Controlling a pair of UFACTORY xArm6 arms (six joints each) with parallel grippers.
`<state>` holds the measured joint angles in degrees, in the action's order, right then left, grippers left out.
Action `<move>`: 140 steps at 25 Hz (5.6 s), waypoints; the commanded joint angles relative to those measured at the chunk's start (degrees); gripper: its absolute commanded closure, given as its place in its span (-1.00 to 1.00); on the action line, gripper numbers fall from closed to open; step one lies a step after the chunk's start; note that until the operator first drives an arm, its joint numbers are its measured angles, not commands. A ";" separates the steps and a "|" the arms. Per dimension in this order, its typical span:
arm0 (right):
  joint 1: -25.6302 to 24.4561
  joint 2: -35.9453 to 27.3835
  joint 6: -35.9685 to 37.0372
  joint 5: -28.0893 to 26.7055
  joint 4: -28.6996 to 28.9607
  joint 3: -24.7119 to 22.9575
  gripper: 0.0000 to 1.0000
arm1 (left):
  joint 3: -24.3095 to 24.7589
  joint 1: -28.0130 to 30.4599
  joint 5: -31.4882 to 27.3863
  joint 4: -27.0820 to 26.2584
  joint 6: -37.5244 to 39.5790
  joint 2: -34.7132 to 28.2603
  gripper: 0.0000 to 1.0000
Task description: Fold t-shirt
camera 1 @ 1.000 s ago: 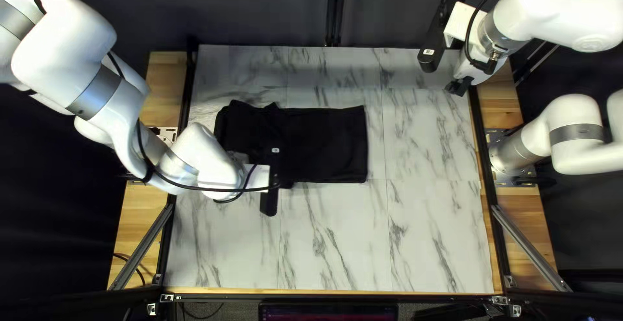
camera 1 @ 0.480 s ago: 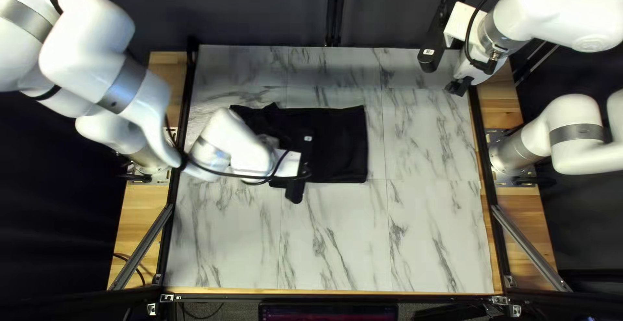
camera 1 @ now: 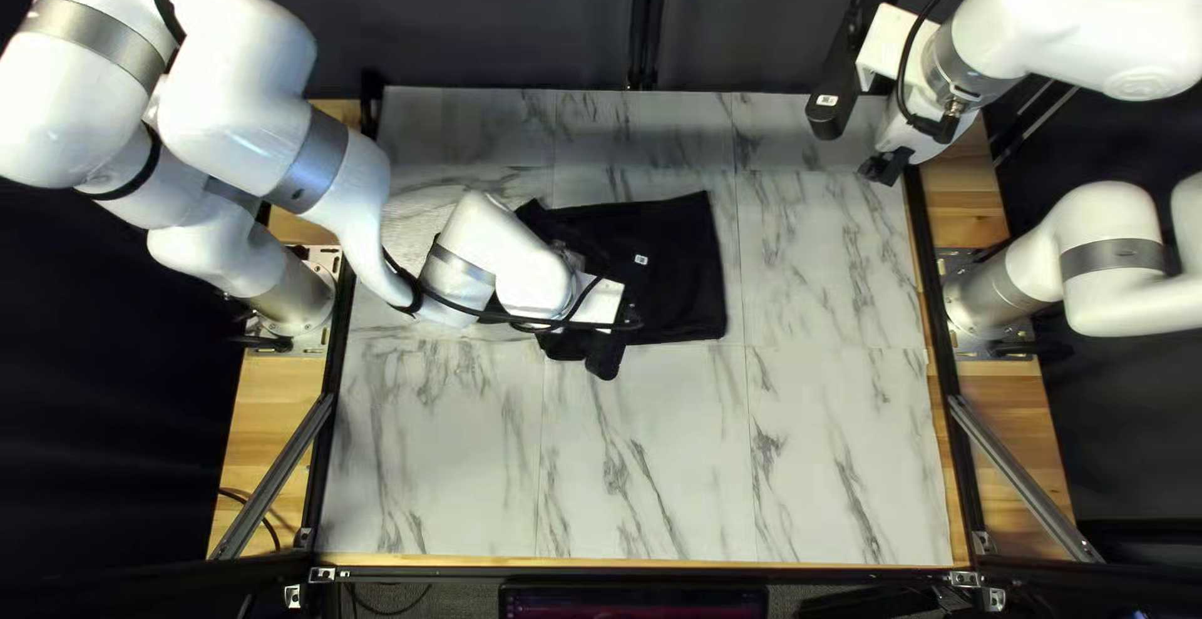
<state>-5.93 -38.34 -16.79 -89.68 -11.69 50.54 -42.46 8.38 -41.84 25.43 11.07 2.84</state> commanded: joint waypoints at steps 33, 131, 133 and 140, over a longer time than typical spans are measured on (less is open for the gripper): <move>0.00 0.00 0.00 0.00 0.00 0.00 -1.00 | 25.95 -21.90 -1.24 -19.36 -24.09 -32.58 -1.00; 0.00 0.00 0.00 0.00 0.00 0.00 -1.00 | 18.54 -1.81 12.61 -22.58 -3.40 -22.74 -1.00; 0.00 0.00 0.00 0.00 0.00 0.00 -1.00 | 17.51 -1.24 11.49 -21.65 0.11 -20.95 -1.00; 0.00 0.00 0.00 0.00 0.00 0.00 -1.00 | 9.31 -2.23 5.60 -20.99 5.08 -11.12 -1.00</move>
<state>-5.93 -38.34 -16.79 -89.68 -11.69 50.54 -30.77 6.74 -34.24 4.58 15.12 -10.78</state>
